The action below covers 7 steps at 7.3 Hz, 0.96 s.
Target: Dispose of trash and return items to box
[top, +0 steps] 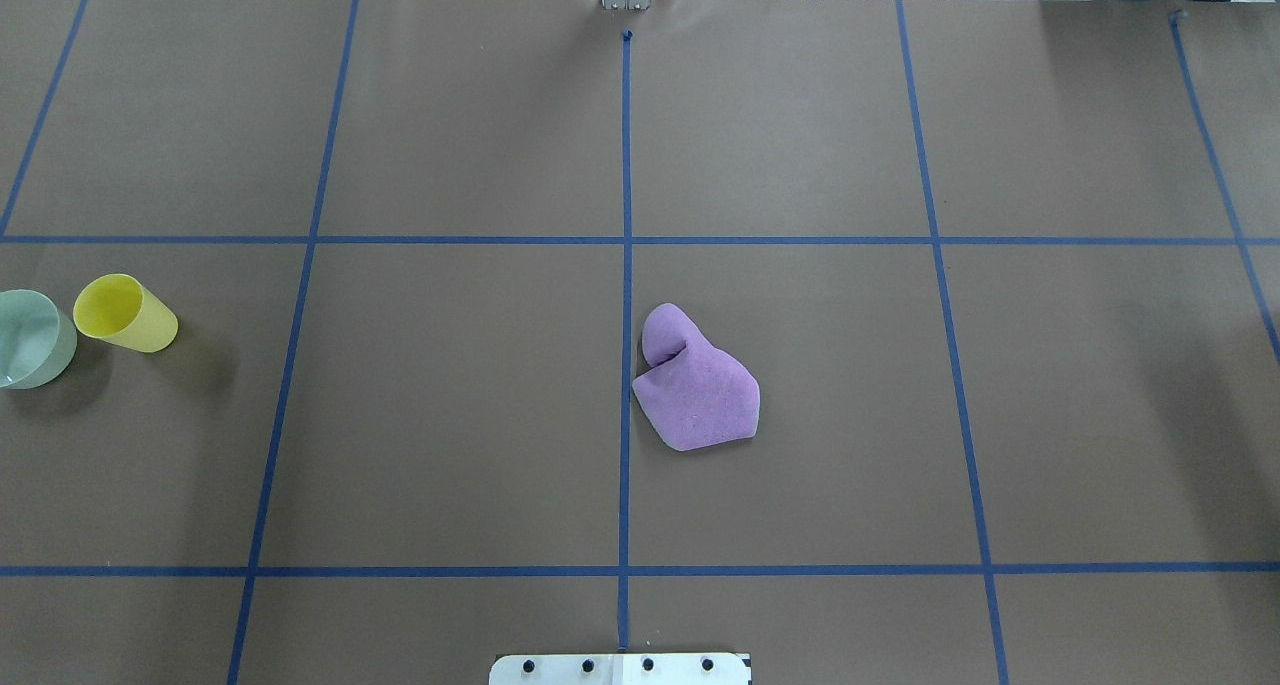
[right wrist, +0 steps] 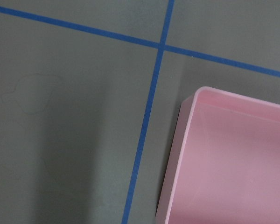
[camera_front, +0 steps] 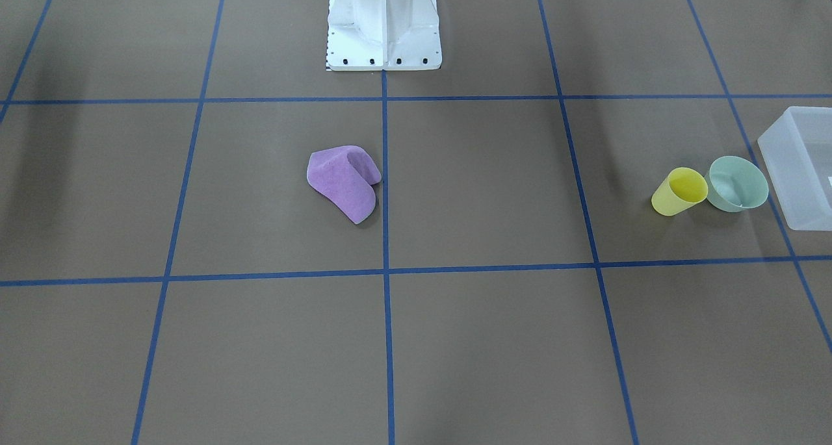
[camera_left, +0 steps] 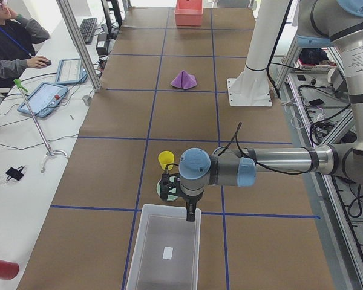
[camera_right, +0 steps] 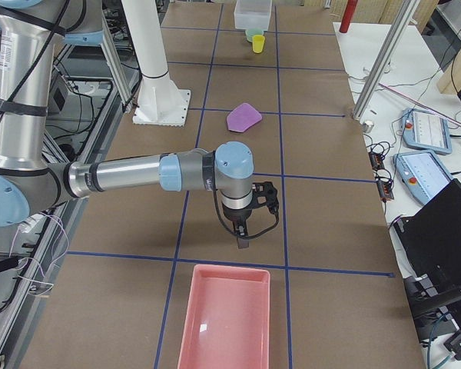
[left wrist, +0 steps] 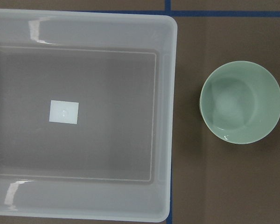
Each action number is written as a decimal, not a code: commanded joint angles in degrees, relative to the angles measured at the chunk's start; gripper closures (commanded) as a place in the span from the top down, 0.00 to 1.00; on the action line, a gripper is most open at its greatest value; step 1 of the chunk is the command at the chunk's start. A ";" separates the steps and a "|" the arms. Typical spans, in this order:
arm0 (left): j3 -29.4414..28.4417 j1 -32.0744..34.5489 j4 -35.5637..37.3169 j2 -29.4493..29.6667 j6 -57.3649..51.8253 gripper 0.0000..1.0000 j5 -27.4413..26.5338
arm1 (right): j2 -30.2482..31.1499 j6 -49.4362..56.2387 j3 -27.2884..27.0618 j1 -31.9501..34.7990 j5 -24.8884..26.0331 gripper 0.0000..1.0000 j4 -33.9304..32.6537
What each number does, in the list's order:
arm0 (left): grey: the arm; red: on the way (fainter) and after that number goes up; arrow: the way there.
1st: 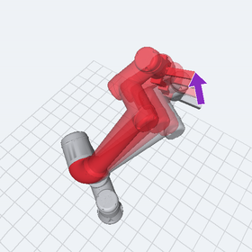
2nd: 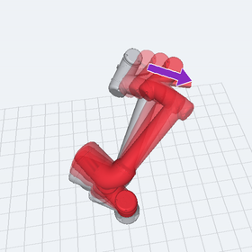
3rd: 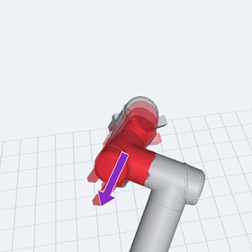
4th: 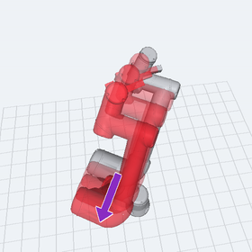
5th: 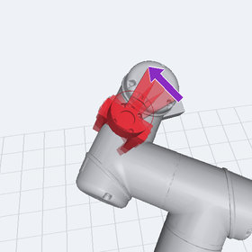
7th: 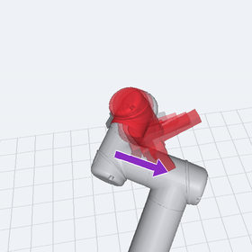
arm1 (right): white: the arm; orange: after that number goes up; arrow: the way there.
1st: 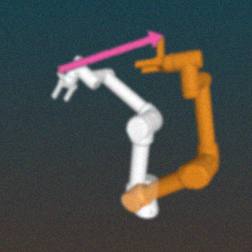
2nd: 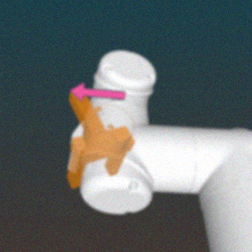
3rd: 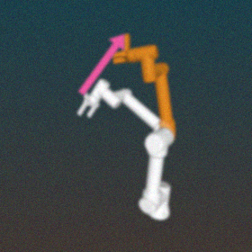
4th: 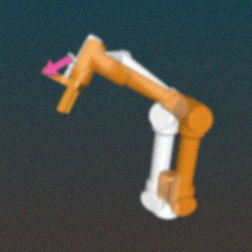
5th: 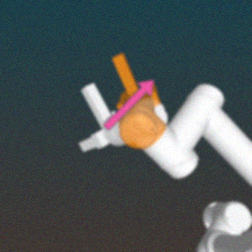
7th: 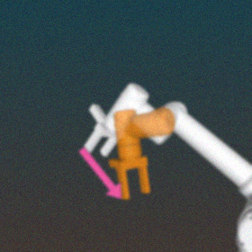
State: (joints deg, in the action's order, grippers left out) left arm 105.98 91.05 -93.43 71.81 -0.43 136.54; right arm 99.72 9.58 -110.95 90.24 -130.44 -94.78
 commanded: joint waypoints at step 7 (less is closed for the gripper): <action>0.28 -4.62 -19.78 12.44 6.57 0.99 0.75 | -6.19 -6.83 -1.02 -3.56 -7.19 1.00 0.12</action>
State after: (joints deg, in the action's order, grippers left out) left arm 106.39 89.74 -111.63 80.28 3.72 137.12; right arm 95.08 5.75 -111.41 88.52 -136.51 -94.71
